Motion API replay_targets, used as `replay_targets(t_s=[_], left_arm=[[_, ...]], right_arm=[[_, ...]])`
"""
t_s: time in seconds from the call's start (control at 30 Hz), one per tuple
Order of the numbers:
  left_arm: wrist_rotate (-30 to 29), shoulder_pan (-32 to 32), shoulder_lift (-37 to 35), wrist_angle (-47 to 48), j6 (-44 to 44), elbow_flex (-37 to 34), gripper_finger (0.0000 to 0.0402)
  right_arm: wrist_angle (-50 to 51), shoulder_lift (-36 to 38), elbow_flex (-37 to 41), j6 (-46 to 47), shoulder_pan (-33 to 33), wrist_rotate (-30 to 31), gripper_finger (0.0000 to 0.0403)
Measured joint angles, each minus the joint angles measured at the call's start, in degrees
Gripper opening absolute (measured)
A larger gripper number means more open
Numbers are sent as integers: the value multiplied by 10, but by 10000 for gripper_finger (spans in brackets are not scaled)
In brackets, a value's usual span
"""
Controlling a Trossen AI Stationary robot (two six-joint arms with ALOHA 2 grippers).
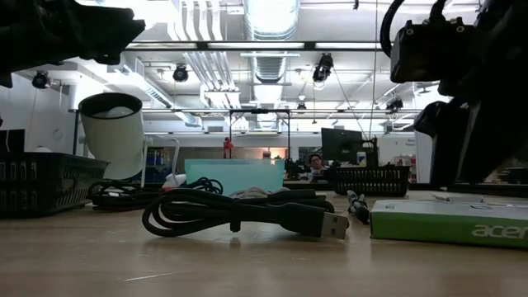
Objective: Pick and place items into bin
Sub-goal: Put the white card reader box into the right black bin
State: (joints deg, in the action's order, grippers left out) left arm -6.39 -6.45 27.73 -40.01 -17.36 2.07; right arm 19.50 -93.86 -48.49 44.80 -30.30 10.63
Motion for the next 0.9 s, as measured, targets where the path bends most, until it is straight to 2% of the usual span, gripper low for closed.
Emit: replay_targets(t_s=[0.27,0.67,0.9], left_arm=[[0,0,0,0,0,0,196],[0,0,-1,0,-1,0,196],[-1,0,-1,0,-5,0,196]], right_arm=[[-2,-2,0,8,3,0,258],[-24,-62,-14,16,3,-15,257],[-16,-61,-25,17,3,-18,223]])
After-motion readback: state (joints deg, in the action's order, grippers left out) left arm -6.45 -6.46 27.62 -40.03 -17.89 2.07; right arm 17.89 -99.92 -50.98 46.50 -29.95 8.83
